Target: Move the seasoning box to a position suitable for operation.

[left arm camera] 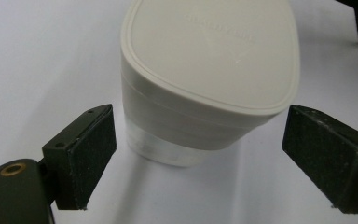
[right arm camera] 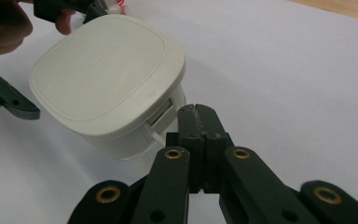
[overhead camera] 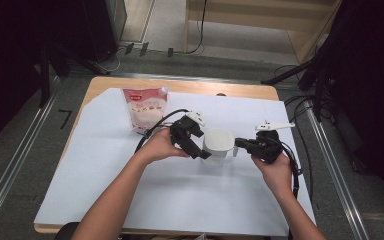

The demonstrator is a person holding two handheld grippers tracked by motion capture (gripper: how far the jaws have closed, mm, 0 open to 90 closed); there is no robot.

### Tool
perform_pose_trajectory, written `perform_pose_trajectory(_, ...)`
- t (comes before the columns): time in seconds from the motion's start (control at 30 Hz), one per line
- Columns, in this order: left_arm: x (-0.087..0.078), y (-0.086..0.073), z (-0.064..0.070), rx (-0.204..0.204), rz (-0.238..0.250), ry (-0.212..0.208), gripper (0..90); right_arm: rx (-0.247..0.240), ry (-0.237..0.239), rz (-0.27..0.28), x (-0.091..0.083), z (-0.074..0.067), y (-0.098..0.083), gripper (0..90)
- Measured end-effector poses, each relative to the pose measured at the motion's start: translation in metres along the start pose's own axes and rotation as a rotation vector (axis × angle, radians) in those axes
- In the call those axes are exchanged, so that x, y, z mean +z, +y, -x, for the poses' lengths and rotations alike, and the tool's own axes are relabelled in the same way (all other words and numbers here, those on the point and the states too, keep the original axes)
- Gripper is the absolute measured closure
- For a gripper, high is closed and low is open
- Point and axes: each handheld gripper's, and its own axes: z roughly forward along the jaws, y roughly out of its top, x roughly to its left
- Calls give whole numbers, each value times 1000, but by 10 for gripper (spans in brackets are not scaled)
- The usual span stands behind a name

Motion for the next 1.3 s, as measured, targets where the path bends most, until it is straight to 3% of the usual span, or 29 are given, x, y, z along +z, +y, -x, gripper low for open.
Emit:
perform_pose_trajectory(0.13,2,2,-2,-7,32,-8,106,11,1,8,0,0,-1,900)
perform_pose_trajectory(0.57,9,6,-3,6,55,-26,127,22,-4,27,0,0,-4,900)
perform_pose_trajectory(0.87,9,8,-1,-6,34,-10,126,16,-15,29,0,-2,-4,900)
perform_pose_trajectory(1.3,4,12,4,23,34,25,145,7,-26,28,0,-4,-4,900)
